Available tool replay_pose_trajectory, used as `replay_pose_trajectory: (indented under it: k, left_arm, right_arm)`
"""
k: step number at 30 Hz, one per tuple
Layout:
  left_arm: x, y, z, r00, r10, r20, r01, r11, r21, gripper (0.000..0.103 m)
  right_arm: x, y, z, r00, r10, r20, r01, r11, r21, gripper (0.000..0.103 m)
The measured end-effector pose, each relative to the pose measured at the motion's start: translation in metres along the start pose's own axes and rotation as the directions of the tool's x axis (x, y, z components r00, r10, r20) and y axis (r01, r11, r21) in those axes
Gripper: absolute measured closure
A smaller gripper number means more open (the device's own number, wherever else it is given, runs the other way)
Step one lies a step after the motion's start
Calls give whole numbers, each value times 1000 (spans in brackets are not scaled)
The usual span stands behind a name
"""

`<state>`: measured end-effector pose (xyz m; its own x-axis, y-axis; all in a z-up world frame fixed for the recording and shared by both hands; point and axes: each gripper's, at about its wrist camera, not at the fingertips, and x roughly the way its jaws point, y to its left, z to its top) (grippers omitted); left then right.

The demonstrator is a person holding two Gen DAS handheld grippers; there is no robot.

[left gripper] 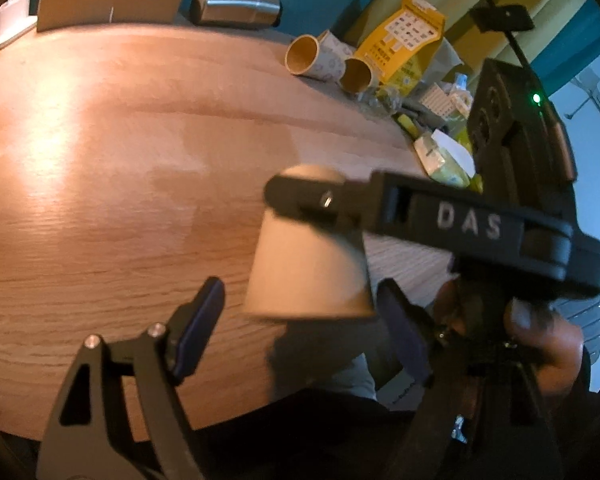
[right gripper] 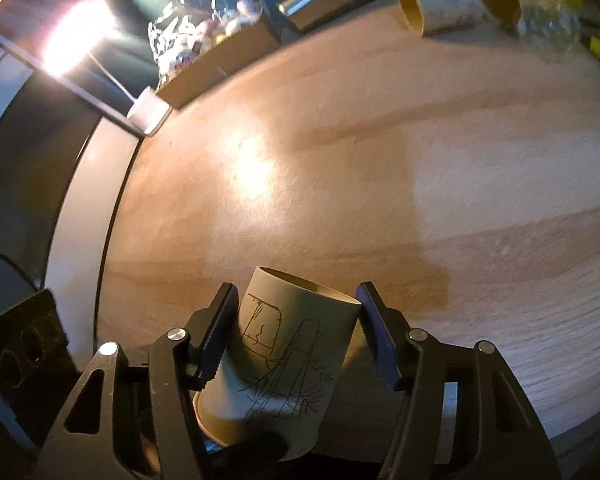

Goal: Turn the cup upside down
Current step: 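Close the right gripper on the cup while the left gripper opens and releases it, then rotate the held cup with the right gripper and lower it onto the table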

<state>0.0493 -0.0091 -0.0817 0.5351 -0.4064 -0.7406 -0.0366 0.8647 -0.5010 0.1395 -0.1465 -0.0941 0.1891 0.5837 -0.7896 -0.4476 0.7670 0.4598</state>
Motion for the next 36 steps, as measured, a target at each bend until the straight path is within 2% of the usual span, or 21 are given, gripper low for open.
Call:
replay_pose_trajectory:
  k: [3, 8, 13, 18, 21, 24, 31, 36]
  left_arm:
    - [-7, 4, -6, 1000, 12, 5, -12, 1000, -3, 23]
    - [-22, 13, -19, 999, 41, 23, -41, 999, -19, 23]
    - [-27, 24, -26, 997, 71, 36, -69, 996, -54, 23]
    - [-27, 34, -31, 994, 98, 52, -95, 993, -65, 23]
    - [-26, 38, -31, 991, 115, 64, -111, 991, -69, 23]
    - [-25, 44, -32, 991, 120, 64, -115, 990, -80, 23]
    - [-28, 49, -33, 989, 123, 78, -118, 991, -66, 23]
    - [-29, 45, -33, 985, 140, 98, -137, 990, -36, 23]
  right_arm:
    - [-11, 6, 2, 992, -74, 104, 82, 994, -76, 39]
    - [-21, 9, -8, 943, -185, 276, 237, 957, -167, 39]
    - [-26, 6, -33, 870, -236, 432, 362, 902, -236, 39]
    - [-27, 11, -53, 807, -252, 534, 446, 853, -272, 39]
    - [-28, 13, -70, 749, -274, 604, 520, 807, -279, 39]
    - [-28, 13, -87, 707, -268, 655, 555, 783, -279, 39]
    - [-27, 15, -116, 644, -261, 719, 605, 750, -269, 40]
    - [-27, 16, -127, 632, -266, 728, 622, 734, -272, 40]
